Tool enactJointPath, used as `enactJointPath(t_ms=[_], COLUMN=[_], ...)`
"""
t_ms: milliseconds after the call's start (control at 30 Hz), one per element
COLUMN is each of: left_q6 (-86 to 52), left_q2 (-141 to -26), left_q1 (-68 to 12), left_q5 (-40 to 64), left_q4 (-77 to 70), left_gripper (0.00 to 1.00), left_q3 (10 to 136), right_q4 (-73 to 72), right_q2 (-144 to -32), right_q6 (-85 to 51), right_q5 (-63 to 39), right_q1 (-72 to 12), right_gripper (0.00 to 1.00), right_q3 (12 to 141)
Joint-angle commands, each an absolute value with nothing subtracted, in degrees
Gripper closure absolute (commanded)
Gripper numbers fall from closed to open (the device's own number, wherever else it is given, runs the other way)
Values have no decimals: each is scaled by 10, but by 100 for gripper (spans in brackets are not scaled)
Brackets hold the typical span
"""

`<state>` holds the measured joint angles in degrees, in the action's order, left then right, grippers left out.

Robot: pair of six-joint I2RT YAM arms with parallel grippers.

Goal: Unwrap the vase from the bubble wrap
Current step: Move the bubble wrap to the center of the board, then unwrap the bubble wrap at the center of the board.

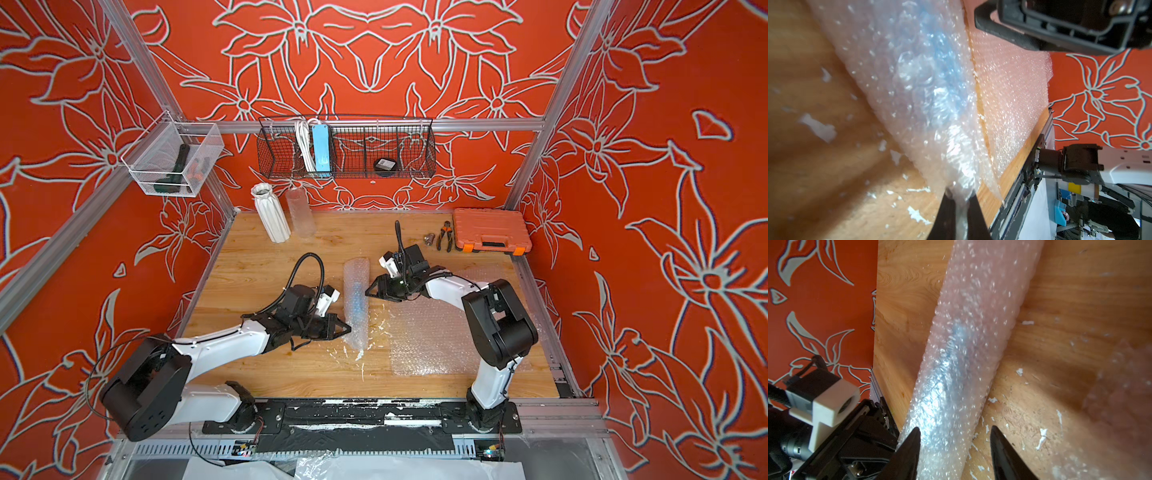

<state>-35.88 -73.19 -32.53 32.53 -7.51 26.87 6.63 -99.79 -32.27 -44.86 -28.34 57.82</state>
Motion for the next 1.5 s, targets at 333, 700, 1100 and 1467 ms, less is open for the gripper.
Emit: enactJointPath(t_ms=[333, 700, 1100, 1467], left_q6=[-459, -362, -284, -249], left_q2=[-591, -580, -766, -910], left_q1=[-379, -375, -279, -278], left_q5=[301, 207, 216, 208], left_q4=[-142, 8, 10, 14], left_gripper=[84, 31, 31, 30], left_q3=[149, 235, 398, 485], right_q4=[43, 88, 121, 161], right_q2=[-981, -993, -976, -967], right_q6=[-322, -304, -294, -285], right_q5=[-440, -375, -337, -284], right_q1=[-335, -349, -355, -357], right_gripper=[48, 56, 61, 61], right_q3=[543, 560, 571, 613])
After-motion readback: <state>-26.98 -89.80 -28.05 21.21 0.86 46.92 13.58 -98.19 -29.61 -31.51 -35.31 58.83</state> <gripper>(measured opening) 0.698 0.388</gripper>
